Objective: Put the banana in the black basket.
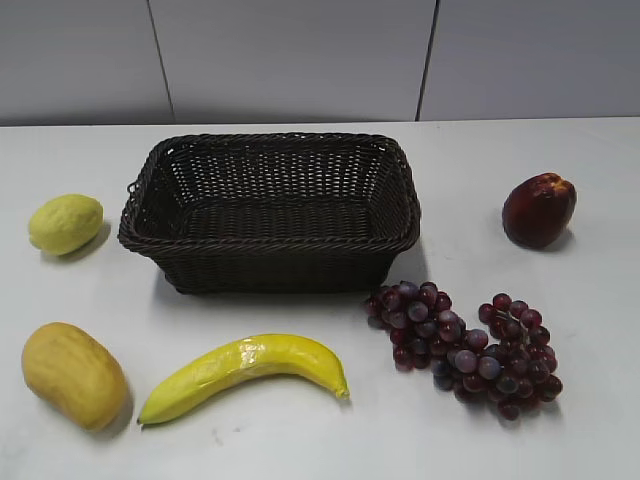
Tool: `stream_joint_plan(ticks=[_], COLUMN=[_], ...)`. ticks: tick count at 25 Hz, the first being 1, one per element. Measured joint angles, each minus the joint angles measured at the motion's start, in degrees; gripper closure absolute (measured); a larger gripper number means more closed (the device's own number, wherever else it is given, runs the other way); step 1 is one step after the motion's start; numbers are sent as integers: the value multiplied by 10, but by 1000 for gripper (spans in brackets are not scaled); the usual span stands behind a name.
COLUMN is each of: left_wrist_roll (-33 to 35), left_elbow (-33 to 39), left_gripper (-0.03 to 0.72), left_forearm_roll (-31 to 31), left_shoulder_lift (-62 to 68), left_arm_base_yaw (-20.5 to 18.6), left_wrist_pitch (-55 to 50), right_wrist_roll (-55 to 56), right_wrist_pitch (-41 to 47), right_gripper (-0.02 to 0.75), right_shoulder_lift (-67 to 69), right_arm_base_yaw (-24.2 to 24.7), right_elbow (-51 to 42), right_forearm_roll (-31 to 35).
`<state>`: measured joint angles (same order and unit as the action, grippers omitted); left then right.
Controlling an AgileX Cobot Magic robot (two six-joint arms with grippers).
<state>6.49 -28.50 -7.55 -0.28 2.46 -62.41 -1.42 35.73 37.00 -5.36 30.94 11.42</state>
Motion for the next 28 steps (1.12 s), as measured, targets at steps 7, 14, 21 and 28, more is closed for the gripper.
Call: stream_joint_plan(ticks=[7,14,21,28], left_wrist_roll=[0,0,0,0], left_elbow=[0,0,0,0], left_gripper=[436,444,446,446], left_forearm_roll=[0,0,0,0], left_shoulder_lift=[0,0,0,0], left_arm_base_yaw=[0,0,0,0], left_wrist_pitch=[0,0,0,0], right_wrist_roll=[-130,-149,-149,-149], right_wrist_pitch=[87,108,110,114], right_gripper=[167,167,167,167], right_shoulder_lift=[222,351,460,568], right_arm_base_yaw=[-3,-107,-265,-372], right_elbow=[89,195,288,364], right_forearm_roll=[112,119,120,89])
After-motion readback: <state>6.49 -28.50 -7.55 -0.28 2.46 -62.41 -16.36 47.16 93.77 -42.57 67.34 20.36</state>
